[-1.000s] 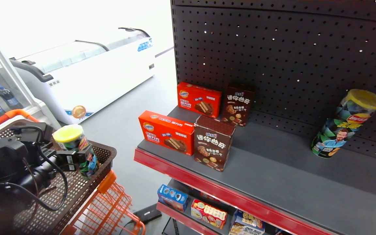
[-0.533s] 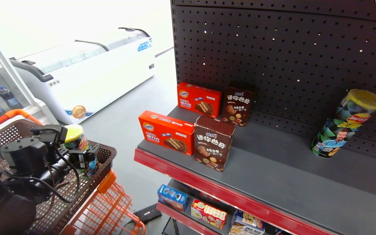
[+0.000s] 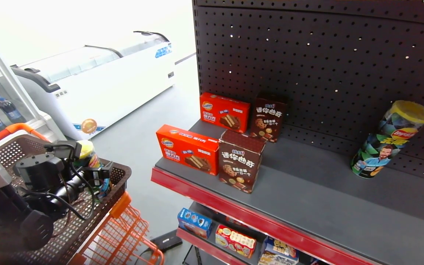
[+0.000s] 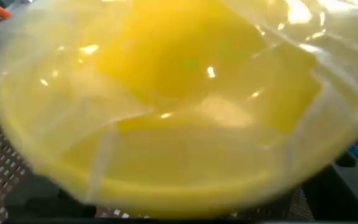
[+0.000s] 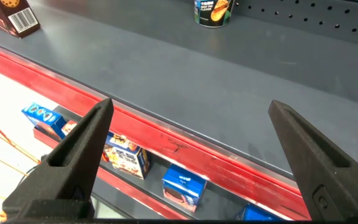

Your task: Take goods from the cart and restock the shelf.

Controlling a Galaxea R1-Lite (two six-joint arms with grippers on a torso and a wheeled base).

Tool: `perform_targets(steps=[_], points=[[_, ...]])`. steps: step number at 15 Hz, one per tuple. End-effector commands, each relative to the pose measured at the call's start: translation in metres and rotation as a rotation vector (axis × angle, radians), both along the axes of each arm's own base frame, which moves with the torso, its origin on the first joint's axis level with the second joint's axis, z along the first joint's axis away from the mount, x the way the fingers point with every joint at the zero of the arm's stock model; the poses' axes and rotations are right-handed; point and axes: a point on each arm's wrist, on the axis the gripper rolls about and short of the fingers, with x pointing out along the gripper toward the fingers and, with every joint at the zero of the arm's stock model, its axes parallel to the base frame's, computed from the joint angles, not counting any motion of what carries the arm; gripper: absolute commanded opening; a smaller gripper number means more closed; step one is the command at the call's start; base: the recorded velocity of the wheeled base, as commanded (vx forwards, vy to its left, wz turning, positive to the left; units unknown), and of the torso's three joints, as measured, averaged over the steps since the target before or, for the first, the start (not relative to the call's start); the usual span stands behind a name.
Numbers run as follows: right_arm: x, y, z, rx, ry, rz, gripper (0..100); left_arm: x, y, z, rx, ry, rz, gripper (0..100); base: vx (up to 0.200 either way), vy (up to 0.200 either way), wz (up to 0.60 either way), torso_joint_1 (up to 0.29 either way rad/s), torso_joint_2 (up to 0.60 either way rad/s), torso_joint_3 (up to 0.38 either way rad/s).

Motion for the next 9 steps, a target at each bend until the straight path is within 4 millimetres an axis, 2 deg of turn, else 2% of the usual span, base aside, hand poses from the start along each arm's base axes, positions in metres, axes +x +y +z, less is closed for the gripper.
perform_targets(steps=[1, 5, 9], points=[[0.000, 0.000, 0.000, -0.001, 0.001, 0.001, 100, 0.011, 0.002, -0.008, -0.005, 0.001, 0.002, 100, 0.000, 0.000, 0.00, 0.000, 0.00, 0.000], [0.000, 0.000, 0.000, -0.001, 0.001, 0.001, 100, 0.029, 0.003, -0.016, -0.012, -0.009, 0.002, 100, 0.000, 0.000, 0.00, 0.000, 0.00, 0.000], [0.000, 0.000, 0.000, -0.001, 0.001, 0.003, 100, 0.030, 0.002, -0.016, -0.007, -0.004, -0.004, 100, 0.000, 0.000, 0.00, 0.000, 0.00, 0.000]])
